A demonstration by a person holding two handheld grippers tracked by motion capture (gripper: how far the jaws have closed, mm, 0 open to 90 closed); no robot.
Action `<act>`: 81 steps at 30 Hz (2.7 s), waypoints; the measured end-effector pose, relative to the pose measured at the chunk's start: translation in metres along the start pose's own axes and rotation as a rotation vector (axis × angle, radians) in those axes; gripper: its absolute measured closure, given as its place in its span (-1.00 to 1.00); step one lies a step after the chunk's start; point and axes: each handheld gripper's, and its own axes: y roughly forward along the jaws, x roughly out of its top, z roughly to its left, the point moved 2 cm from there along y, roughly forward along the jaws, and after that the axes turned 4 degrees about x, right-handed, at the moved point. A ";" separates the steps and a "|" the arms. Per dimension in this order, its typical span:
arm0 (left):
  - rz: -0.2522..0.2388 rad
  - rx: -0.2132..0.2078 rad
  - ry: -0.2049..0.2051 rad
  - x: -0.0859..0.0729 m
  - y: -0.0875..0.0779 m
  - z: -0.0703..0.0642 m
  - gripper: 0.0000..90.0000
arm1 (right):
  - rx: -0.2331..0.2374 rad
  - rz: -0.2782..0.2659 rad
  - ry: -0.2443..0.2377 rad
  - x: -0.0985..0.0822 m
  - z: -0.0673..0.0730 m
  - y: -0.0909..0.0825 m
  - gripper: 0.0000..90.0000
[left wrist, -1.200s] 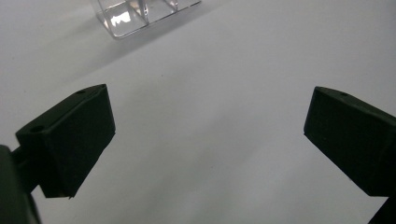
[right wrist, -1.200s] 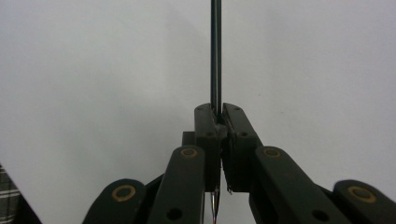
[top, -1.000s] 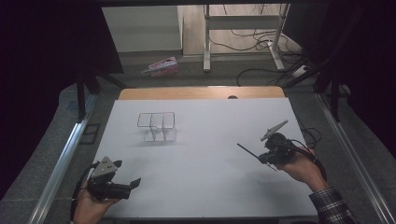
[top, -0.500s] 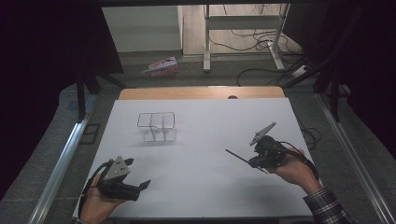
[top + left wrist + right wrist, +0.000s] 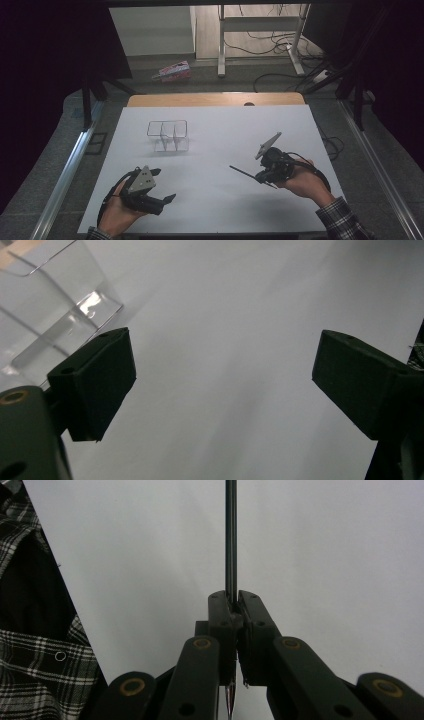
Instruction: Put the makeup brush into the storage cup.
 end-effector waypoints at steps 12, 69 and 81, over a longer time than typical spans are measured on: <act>0.020 -0.047 0.081 0.019 0.019 -0.009 -0.75 | 0.025 0.007 -0.031 0.012 0.009 0.009 0.90; 0.059 -0.150 0.318 0.062 0.068 -0.036 0.31 | 0.200 0.057 -0.188 0.075 0.049 0.036 0.90; 0.084 -0.183 0.367 0.060 0.071 -0.039 0.64 | 0.209 0.064 -0.206 0.078 0.053 0.040 0.90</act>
